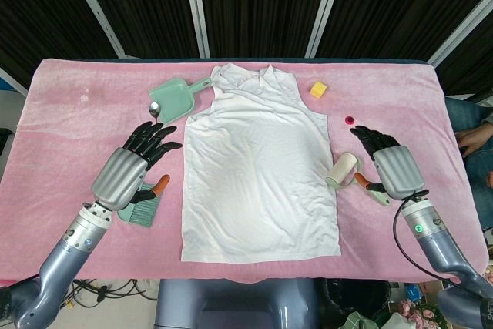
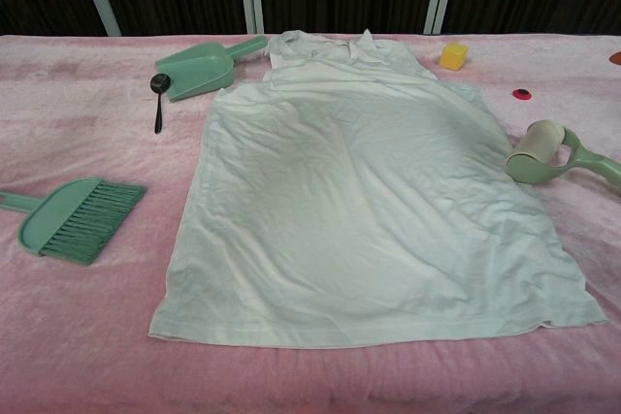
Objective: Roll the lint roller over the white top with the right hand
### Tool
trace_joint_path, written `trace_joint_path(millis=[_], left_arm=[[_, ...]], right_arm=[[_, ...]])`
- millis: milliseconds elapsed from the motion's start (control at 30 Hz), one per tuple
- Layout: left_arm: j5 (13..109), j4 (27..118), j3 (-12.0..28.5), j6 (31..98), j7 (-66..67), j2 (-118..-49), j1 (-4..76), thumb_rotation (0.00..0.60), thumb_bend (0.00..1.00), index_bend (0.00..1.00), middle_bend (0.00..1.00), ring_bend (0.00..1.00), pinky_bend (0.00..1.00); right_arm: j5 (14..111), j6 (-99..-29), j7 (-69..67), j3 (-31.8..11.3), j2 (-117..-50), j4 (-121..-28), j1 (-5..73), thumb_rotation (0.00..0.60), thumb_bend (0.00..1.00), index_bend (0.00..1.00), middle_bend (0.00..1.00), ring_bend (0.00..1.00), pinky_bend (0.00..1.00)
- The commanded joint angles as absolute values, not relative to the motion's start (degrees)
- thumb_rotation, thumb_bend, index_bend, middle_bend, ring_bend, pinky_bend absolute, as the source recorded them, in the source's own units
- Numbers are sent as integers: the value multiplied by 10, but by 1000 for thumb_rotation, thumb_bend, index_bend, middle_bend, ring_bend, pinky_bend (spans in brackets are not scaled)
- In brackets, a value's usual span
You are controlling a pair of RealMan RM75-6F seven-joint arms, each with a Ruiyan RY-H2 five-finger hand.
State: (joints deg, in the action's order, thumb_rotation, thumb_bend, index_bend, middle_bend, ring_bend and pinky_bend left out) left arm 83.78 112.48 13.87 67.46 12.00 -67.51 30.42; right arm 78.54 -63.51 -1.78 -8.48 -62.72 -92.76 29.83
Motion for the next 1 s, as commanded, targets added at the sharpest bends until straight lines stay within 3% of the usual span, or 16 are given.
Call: trace_joint_path(millis=[33, 433, 1000], left_arm=[[839, 1125, 134, 678, 128, -678, 305, 600, 425, 203, 71, 0, 21], [836, 1121, 139, 686, 117, -674, 311, 600, 425, 203, 74, 0, 26], [868, 1088, 112, 691, 75, -661, 305, 600, 425, 204, 76, 0, 39]], right_arm=[[785, -636, -22, -84, -629, -929, 296, 600, 185, 119, 97, 158, 234], [765, -636, -25, -91, -643, -941, 293, 600, 185, 104, 98, 160, 234], [766, -644, -22, -86, -653, -933, 283, 600, 186, 97, 101, 164, 234]])
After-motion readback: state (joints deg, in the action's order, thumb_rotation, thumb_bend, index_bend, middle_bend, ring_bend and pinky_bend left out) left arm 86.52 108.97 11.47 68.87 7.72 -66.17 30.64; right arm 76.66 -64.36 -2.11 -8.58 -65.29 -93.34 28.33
